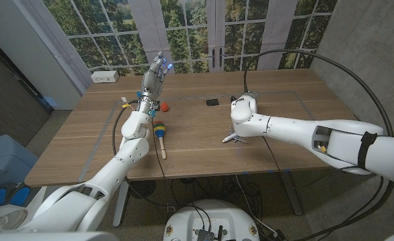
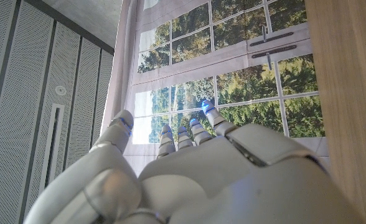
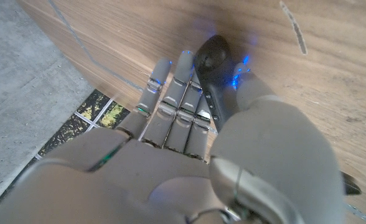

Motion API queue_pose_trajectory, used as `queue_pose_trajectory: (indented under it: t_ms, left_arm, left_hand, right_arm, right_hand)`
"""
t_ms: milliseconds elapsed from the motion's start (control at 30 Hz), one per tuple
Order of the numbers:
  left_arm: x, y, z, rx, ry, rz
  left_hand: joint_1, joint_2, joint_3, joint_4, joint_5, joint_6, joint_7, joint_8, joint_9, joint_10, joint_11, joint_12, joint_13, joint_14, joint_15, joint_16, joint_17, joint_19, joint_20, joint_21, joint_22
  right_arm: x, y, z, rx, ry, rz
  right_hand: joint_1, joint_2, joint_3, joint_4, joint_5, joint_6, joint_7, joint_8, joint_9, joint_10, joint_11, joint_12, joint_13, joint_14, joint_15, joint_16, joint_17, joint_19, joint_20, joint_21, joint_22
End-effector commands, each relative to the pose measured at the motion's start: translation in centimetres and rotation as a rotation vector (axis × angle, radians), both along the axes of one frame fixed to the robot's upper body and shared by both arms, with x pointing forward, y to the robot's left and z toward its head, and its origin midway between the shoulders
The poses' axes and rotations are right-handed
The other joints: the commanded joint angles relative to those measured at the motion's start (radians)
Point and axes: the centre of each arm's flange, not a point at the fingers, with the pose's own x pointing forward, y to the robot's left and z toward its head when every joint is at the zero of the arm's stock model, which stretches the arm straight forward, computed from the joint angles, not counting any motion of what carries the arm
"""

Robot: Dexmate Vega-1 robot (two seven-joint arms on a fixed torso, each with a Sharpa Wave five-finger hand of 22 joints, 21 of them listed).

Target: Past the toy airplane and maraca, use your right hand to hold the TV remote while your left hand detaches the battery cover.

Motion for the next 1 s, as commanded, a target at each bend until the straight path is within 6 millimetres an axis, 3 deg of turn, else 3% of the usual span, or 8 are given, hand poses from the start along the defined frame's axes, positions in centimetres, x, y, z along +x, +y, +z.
queue_pose_trajectory:
  t_ms: [33,167,233,367,467,600,767,1000]
  left_arm:
    - [-0.1,0.1,0.1,0.01,-0.004,-0.001]
    - [-0.2,0.1,0.2,0.012,-0.005,0.0]
    - [-0.3,0.1,0.2,0.013,-0.007,0.0]
    - [-0.4,0.0,0.3,0.017,-0.008,0.001]
    - [-0.5,0.0,0.2,0.015,-0.007,0.001]
    - [-0.6,0.0,0.1,0.014,-0.005,0.006]
    - [-0.6,-0.1,0.0,0.013,0.0,0.008]
    - [-0.6,-0.1,-0.1,0.016,0.002,0.01]
  left_hand:
    - [-0.009,0.007,0.006,0.005,0.006,0.002,0.003,0.005,0.003,-0.004,-0.006,0.008,0.0,-0.002,-0.022,0.004,0.001,0.01,-0.001,-0.004,0.001]
    - [-0.01,0.007,0.007,0.005,0.006,0.003,0.003,0.005,0.003,-0.003,-0.006,0.009,0.0,-0.001,-0.022,0.005,0.001,0.011,0.0,-0.005,0.001]
    - [-0.011,0.007,0.008,0.005,0.006,0.003,0.003,0.005,0.003,-0.003,-0.005,0.009,0.0,-0.001,-0.022,0.005,0.001,0.012,0.0,-0.006,0.001]
    - [-0.012,0.007,0.008,0.004,0.006,0.003,0.002,0.005,0.003,-0.003,-0.006,0.009,0.0,0.0,-0.022,0.005,0.001,0.012,0.0,-0.007,0.001]
    - [-0.013,0.007,0.009,0.004,0.006,0.004,0.002,0.005,0.003,-0.003,-0.007,0.009,0.0,0.0,-0.023,0.005,0.001,0.013,0.001,-0.008,0.001]
    - [-0.015,0.006,0.01,0.004,0.006,0.003,0.002,0.005,0.003,-0.005,-0.007,0.008,0.0,-0.001,-0.022,0.004,0.001,0.013,0.0,-0.01,0.001]
    - [-0.017,0.001,0.009,0.001,0.005,0.003,-0.001,0.005,0.003,-0.005,-0.008,0.008,0.0,-0.002,-0.023,0.003,0.0,0.014,-0.002,-0.012,0.001]
    - [-0.024,-0.017,0.003,-0.006,0.002,0.003,-0.008,0.005,0.003,-0.008,-0.011,0.007,0.0,-0.004,-0.025,0.001,-0.001,0.012,-0.004,-0.018,0.001]
  right_arm:
    - [-0.3,-0.2,0.3,0.015,-0.009,0.003]
    - [-0.3,-0.4,0.2,0.027,-0.013,0.004]
    - [-0.4,-0.5,0.1,0.036,-0.015,0.004]
    - [-0.4,-0.8,0.1,0.044,-0.023,0.006]
    - [-0.7,-1.0,-0.1,0.057,-0.06,0.025]
    - [-1.2,-1.7,-0.3,0.105,-0.117,0.094]
    - [-2.1,-2.8,-0.3,0.218,-0.197,0.242]
    - [-3.1,-4.2,-0.5,0.36,-0.347,0.426]
  right_hand:
    - [-0.126,-0.033,-0.061,0.02,0.0,-0.194,0.022,-0.117,-0.011,-0.196,0.026,-0.085,-0.014,-0.132,-0.052,-0.091,-0.07,-0.026,0.071,-0.03,0.002]
    - [-0.212,-0.067,-0.101,0.022,0.014,-0.41,0.044,-0.168,-0.017,-0.403,0.068,-0.174,-0.046,-0.297,-0.004,-0.219,-0.166,-0.072,0.125,-0.077,0.001]
    - [-0.242,-0.078,-0.117,0.024,0.021,-0.479,0.061,-0.166,-0.02,-0.497,0.083,-0.196,-0.059,-0.365,0.023,-0.259,-0.193,-0.087,0.145,-0.097,0.001]
    - [-0.305,-0.115,-0.168,0.025,0.055,-0.658,0.103,-0.169,-0.027,-0.71,0.16,-0.204,-0.1,-0.518,0.115,-0.334,-0.25,-0.17,0.203,-0.171,0.001]
    - [-0.349,-0.131,-0.212,0.035,0.087,-0.759,0.126,-0.164,-0.031,-0.832,0.21,-0.198,-0.137,-0.627,0.168,-0.357,-0.281,-0.227,0.216,-0.231,0.0]
    - [-0.413,-0.136,-0.262,0.059,0.11,-0.835,0.131,-0.159,-0.033,-0.914,0.23,-0.192,-0.174,-0.736,0.205,-0.364,-0.312,-0.322,0.218,-0.308,0.001]
    - [-0.473,-0.138,-0.301,0.085,0.12,-0.856,0.123,-0.154,-0.034,-0.95,0.236,-0.187,-0.199,-0.797,0.225,-0.362,-0.334,-0.406,0.217,-0.374,0.001]
    - [-0.532,-0.125,-0.331,0.113,0.127,-0.818,0.096,-0.136,-0.037,-0.926,0.23,-0.17,-0.221,-0.819,0.221,-0.352,-0.355,-0.452,0.215,-0.422,0.001]
